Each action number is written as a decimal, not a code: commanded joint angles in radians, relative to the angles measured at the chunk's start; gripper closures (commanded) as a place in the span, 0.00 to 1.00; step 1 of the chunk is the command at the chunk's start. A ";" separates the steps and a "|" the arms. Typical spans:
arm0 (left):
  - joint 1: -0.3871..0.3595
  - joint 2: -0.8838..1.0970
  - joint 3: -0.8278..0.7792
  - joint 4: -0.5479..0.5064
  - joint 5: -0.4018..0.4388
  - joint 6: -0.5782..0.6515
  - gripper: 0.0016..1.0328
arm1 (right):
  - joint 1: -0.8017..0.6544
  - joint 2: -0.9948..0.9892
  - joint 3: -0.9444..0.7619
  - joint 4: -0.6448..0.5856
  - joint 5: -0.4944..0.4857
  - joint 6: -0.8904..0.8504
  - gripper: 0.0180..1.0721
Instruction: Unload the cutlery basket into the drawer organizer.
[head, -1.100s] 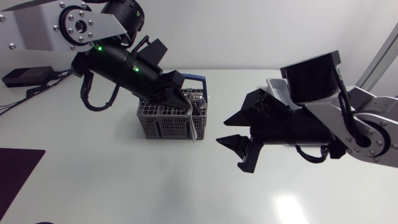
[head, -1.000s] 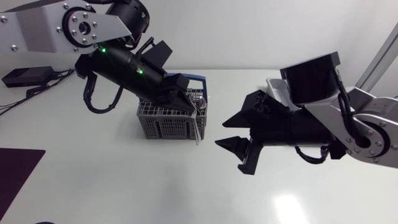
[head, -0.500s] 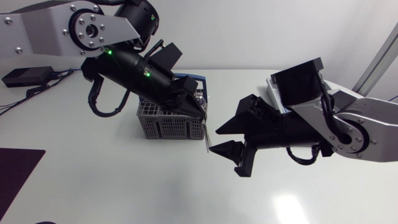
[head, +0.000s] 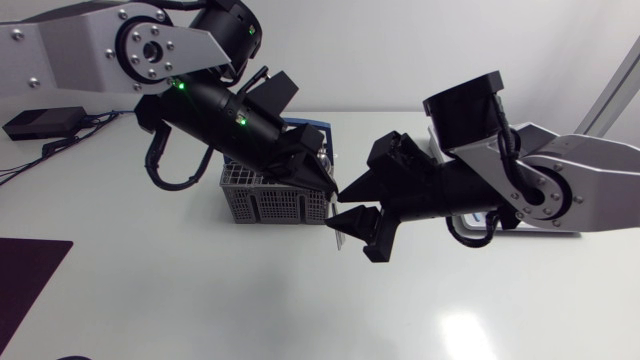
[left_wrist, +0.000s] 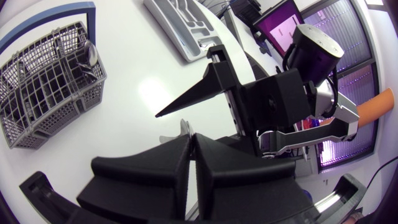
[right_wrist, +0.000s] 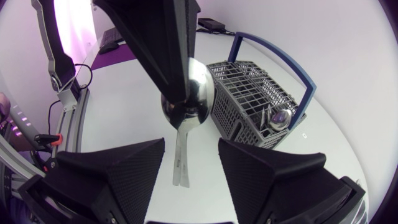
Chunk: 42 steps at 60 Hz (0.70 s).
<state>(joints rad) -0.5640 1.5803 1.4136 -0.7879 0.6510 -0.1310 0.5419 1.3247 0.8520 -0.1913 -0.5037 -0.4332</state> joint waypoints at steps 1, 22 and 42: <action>-0.002 0.003 0.010 0.006 0.019 -0.012 0.96 | 0.006 0.016 0.024 0.003 -0.016 0.028 0.45; 0.009 -0.005 0.010 0.006 0.033 -0.010 0.96 | 0.001 0.042 0.038 -0.007 -0.059 0.034 0.71; 0.023 -0.009 0.018 0.006 0.039 -0.009 0.96 | -0.007 0.056 0.044 -0.033 -0.088 0.036 0.88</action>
<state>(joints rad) -0.5526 1.5803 1.4136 -0.7879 0.6769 -0.1310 0.5411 1.3651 0.8738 -0.2096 -0.5800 -0.4183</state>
